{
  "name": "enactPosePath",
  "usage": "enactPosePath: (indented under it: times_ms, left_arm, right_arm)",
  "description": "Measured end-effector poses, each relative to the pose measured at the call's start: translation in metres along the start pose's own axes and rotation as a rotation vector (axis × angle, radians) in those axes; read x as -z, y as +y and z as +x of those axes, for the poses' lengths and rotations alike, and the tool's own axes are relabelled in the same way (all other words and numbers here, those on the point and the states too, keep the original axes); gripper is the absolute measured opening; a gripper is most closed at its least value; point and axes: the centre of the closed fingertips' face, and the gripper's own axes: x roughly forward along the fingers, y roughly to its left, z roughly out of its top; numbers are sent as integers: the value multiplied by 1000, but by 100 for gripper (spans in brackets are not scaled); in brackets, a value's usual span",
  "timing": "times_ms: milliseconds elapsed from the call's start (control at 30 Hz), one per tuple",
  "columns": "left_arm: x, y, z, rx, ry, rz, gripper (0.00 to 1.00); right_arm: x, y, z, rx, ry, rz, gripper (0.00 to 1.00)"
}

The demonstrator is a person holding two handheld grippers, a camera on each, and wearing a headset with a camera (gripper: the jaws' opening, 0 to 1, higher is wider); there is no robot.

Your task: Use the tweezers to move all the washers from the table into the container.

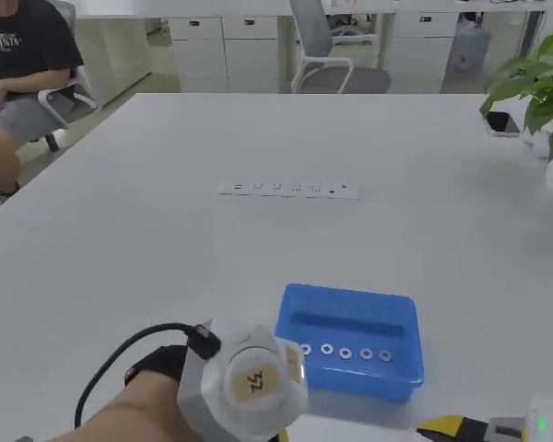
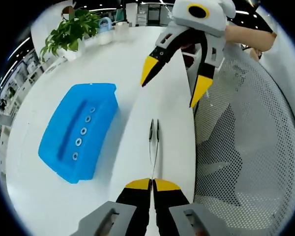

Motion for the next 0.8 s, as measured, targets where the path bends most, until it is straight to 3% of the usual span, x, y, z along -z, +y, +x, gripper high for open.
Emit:
enactPosePath:
  times_ms: [133,300,533,667,800]
  left_arm:
    - [2,2,6,12,67,17,0]
    - [0,2,8,18,96,17,0]
    - [6,-2,14,40,157,17,0]
    - [7,-2,15,41,170,16,0]
    - [15,-6,16,42,202,8,0]
  right_arm:
    - [7,-8,-15,56,-5,45,48]
    - [7,-13,-26,91,-34,77,51]
    - [0,-20,-50,168,-83,85,52]
    - [3,-26,-62,199,-98,95,52]
    - [2,-32,-71,222,-127,110,53]
